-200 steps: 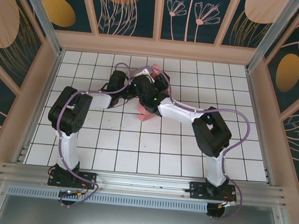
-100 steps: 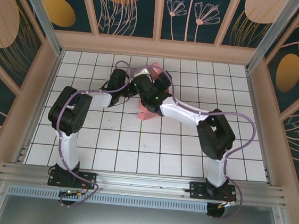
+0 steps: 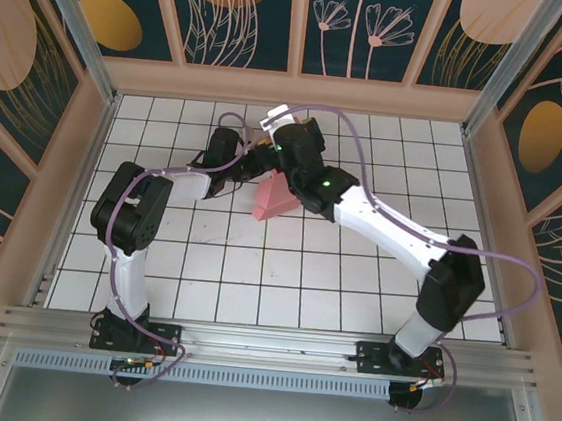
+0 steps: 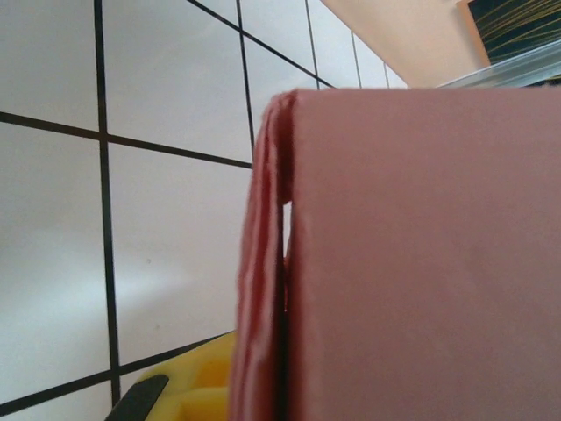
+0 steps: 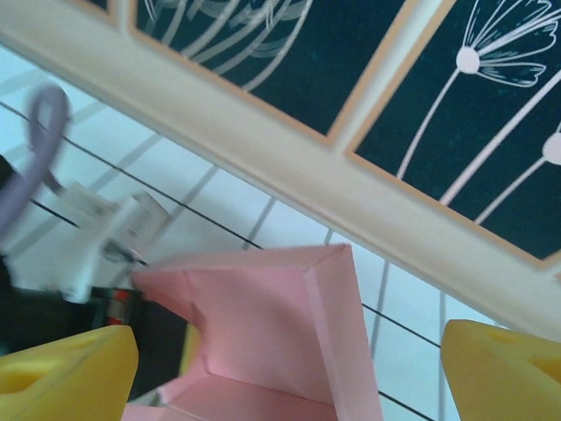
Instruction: Fold the paper box
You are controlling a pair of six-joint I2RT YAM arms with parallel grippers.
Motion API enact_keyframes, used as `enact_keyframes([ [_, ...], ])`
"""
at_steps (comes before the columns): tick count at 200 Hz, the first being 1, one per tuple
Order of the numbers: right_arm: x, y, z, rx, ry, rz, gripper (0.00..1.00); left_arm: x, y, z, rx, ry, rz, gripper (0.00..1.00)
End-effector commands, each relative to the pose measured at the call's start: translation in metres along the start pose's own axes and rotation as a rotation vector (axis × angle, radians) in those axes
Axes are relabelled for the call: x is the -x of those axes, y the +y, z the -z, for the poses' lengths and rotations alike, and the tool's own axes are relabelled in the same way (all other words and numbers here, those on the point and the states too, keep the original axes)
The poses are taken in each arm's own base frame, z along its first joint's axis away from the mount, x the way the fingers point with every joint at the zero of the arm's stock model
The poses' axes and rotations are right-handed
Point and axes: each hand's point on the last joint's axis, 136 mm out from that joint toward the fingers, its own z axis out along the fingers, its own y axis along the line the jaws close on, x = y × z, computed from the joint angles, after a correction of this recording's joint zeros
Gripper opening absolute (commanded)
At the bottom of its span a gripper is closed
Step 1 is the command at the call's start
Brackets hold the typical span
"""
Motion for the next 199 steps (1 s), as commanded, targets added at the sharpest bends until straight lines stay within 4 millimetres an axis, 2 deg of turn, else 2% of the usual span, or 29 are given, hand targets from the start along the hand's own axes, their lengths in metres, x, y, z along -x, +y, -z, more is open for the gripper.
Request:
enact_keyframes([
  [1, 0.016, -0.01, 0.014, 0.125, -0.077, -0.209, 0.9, 0.015, -0.013, 0.009, 0.035, -0.027, -0.122, 0.0],
  [20, 0.012, -0.034, 0.018, 0.167, -0.089, -0.341, 0.9, 0.017, -0.009, 0.016, 0.102, -0.018, -0.2, 0.0],
  [37, -0.002, -0.061, 0.019, 0.174, -0.073, -0.461, 0.89, 0.016, -0.006, 0.025, 0.171, 0.026, -0.289, 0.0],
  [55, -0.027, -0.087, 0.017, 0.144, -0.022, -0.54, 0.89, 0.015, 0.001, 0.037, 0.273, 0.094, -0.367, 0.0],
  [61, -0.033, -0.085, 0.018, 0.157, 0.0, -0.553, 0.89, 0.015, 0.005, 0.042, 0.311, 0.109, -0.389, 0.0],
  [65, -0.041, -0.097, 0.016, 0.137, 0.013, -0.568, 0.89, 0.016, 0.005, 0.045, 0.327, 0.112, -0.406, 0.0],
  [92, -0.076, -0.115, 0.013, 0.104, 0.081, -0.602, 0.89, 0.013, 0.017, 0.065, 0.457, 0.206, -0.489, 0.0],
  [146, -0.123, -0.126, 0.004, 0.127, 0.161, -0.639, 0.89, 0.015, 0.042, 0.108, 0.726, 0.462, -0.677, 0.0],
  [174, -0.139, -0.126, -0.005, 0.14, 0.196, -0.65, 0.88, -0.003, 0.068, 0.136, 0.865, 0.646, -0.68, 0.0],
  [199, -0.149, -0.12, -0.012, 0.173, 0.222, -0.657, 0.88, -0.022, 0.079, 0.151, 0.891, 0.76, -0.665, 0.0],
])
